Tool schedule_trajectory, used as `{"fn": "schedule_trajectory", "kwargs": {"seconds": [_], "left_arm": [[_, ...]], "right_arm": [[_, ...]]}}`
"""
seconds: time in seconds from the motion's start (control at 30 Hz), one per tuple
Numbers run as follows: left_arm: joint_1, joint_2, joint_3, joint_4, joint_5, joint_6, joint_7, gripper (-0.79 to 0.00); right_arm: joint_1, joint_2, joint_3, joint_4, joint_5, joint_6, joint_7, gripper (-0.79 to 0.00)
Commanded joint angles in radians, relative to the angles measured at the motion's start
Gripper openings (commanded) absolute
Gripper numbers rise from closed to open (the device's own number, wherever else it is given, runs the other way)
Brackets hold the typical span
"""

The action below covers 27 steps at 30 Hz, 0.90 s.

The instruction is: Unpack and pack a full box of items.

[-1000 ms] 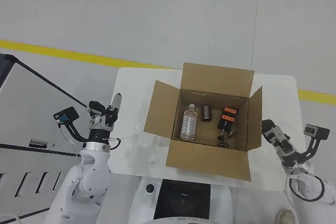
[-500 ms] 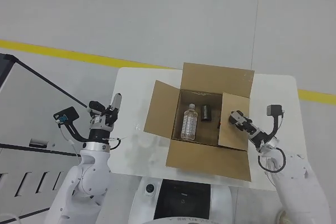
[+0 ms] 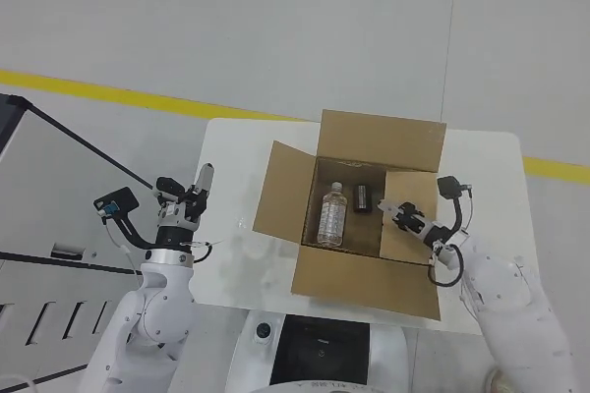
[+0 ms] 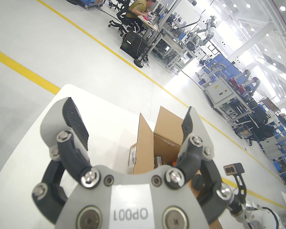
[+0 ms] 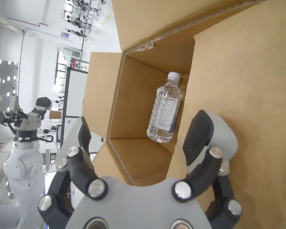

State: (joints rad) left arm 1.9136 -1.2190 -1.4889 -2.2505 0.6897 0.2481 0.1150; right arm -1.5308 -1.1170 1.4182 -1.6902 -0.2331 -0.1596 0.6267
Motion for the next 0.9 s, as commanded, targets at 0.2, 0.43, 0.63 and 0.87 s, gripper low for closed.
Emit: {"fn": "schedule_trajectory", "kwargs": {"seconds": [0.2, 0.43, 0.63, 0.87], "left_arm": [[0.000, 0.000, 0.000, 0.000, 0.000, 0.000, 0.000, 0.000], [-0.009, -0.002, -0.008, 0.007, -0.009, 0.010, -0.009, 0.000], [0.008, -0.011, -0.080, -0.008, -0.178, 0.080, -0.052, 0.000], [-0.006, -0.015, -0.161, 0.006, -0.272, 0.121, -0.071, 0.000]], "right_arm": [[0.009, -0.001, 0.009, -0.043, 0.091, -0.040, -0.001, 0.000], [-0.066, 0.005, 0.159, -0.105, 0.497, -0.317, 0.009, 0.000], [-0.122, 0.013, 0.312, -0.048, 0.931, -0.464, 0.110, 0.000], [-0.116, 0.016, 0.359, 0.015, 1.045, -0.468, 0.195, 0.000]]}}
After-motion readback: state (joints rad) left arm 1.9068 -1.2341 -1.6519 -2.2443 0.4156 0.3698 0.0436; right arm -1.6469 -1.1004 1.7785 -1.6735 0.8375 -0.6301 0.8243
